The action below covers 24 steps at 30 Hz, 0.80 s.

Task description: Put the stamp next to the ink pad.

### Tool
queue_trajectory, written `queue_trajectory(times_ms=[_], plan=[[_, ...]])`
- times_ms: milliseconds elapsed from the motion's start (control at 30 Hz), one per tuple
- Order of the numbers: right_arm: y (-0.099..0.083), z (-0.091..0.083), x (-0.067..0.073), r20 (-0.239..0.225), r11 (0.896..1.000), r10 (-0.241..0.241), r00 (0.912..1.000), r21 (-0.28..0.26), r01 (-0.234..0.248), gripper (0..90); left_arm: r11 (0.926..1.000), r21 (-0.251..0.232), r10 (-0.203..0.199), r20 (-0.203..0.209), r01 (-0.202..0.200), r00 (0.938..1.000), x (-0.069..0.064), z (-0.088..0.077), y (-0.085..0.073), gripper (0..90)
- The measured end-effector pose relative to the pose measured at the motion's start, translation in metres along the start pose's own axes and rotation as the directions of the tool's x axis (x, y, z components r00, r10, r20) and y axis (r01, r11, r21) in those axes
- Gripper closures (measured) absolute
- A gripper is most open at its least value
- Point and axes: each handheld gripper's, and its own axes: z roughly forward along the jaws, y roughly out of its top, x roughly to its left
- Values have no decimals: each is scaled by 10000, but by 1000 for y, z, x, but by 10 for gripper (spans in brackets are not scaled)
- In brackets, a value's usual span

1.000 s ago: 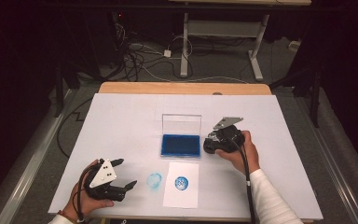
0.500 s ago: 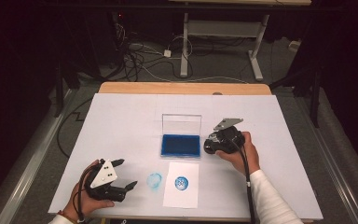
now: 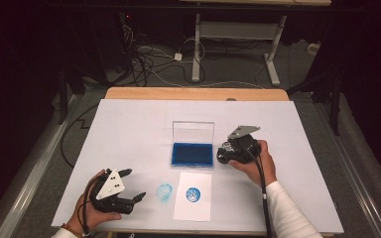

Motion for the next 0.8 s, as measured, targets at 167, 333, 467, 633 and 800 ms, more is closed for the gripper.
queue_trajectory(times_ms=[167,333,467,633,800], plan=[[0,-3,0,-64,9996,21,10000,-294,-23,435,10000,24,8,14,-8,10000,0,0,0,152],[2,-8,1,-61,9971,-72,10000,-758,68,391,10000,42,34,39,-34,10000,-1,0,0,152],[3,-11,3,27,9934,-93,10000,-1146,95,358,10000,43,33,46,-33,10000,0,1,0,152],[5,-17,5,160,9882,-210,9997,-1516,232,341,10000,57,55,59,-55,10000,0,1,0,152],[6,-24,10,180,9833,-387,9991,-1773,413,311,10000,71,57,57,-57,10000,-1,0,0,152]])
